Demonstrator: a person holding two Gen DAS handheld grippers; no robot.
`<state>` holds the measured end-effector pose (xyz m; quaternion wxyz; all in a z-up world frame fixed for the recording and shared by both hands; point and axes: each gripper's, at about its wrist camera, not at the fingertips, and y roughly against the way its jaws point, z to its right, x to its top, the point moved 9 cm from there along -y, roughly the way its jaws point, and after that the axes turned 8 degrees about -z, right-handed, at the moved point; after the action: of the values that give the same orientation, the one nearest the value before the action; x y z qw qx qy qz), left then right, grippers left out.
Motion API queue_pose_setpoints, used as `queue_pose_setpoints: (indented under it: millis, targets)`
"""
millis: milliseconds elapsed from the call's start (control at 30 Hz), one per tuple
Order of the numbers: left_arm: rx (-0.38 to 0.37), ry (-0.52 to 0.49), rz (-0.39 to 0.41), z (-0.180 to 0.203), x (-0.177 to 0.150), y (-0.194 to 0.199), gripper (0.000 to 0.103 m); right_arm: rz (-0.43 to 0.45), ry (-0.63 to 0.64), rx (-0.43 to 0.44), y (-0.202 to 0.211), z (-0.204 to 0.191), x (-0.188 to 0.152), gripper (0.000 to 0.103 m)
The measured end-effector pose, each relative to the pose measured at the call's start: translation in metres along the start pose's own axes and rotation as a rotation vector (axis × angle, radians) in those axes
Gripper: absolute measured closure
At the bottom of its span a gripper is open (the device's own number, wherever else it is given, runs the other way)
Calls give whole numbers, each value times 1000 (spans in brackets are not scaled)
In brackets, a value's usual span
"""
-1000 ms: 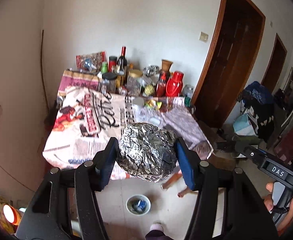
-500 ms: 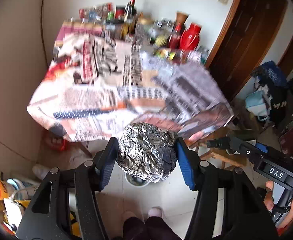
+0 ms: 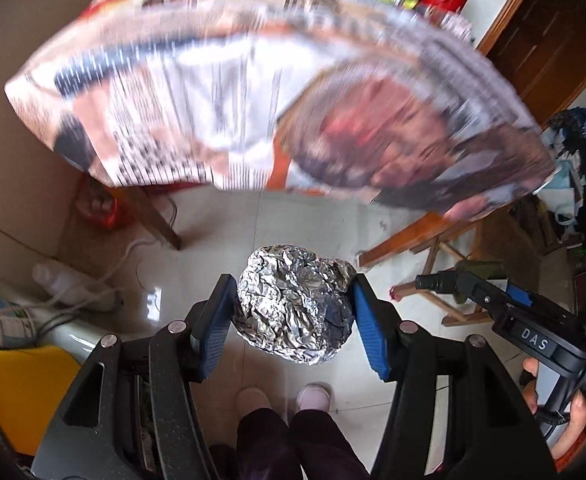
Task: Collect trash
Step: 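Carry the foil ball and green jar with both tools over the white bucket, then open both tools to drop the foil ball and green jar into the bucket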
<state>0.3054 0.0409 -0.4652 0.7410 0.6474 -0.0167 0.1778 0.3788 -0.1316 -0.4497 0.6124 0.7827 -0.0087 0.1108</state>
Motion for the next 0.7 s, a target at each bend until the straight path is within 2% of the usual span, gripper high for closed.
queue_pose_setpoints:
  millis: [233, 333, 600, 700]
  targets:
    - [13, 62, -30, -27, -17, -74, 46, -43, 44, 14, -84, 0, -3, 40]
    - [17, 92, -24, -41, -23, -97, 46, -36, 103, -4, -114, -8, -1, 40]
    - [20, 149, -33, -70, -34, -154, 46, -56, 167, 69, -171, -23, 6, 40]
    - [19, 157, -43, -74, -38, -172, 46, -35, 189, 110, -181, -26, 9, 40]
